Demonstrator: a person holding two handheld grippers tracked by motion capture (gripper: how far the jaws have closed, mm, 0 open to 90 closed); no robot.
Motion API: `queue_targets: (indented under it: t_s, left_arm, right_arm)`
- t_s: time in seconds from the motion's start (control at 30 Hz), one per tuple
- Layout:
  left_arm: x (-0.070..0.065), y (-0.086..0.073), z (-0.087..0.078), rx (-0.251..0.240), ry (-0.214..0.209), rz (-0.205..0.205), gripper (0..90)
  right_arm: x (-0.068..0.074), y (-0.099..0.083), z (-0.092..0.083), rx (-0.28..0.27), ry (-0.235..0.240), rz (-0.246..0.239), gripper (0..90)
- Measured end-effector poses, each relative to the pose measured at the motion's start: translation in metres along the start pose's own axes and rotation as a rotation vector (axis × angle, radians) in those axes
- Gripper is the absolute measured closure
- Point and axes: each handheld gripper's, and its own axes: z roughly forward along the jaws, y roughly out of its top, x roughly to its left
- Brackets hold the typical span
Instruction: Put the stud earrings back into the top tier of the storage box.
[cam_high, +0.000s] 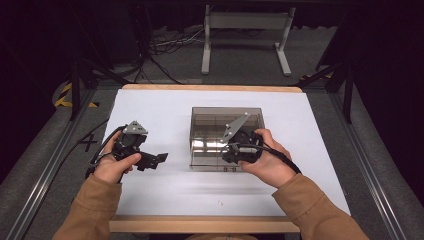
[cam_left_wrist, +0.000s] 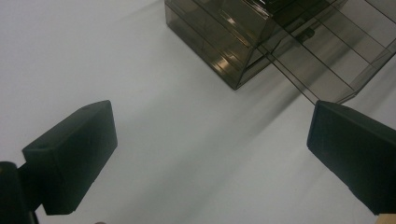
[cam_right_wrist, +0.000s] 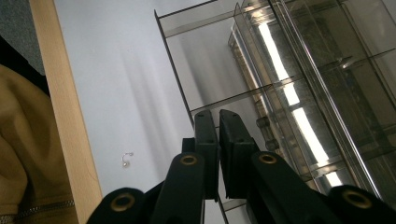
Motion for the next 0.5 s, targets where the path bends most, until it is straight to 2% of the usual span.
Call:
queue_targets:
  t_s: [0.5]
  left_arm:
    - [0.0, 0.0, -0.001, -0.003, 0.001, 0.006, 2.2]
  right_arm:
    - [-0.012, 0.001, 0.019, 0.042, 0.008, 0.029, 86.6]
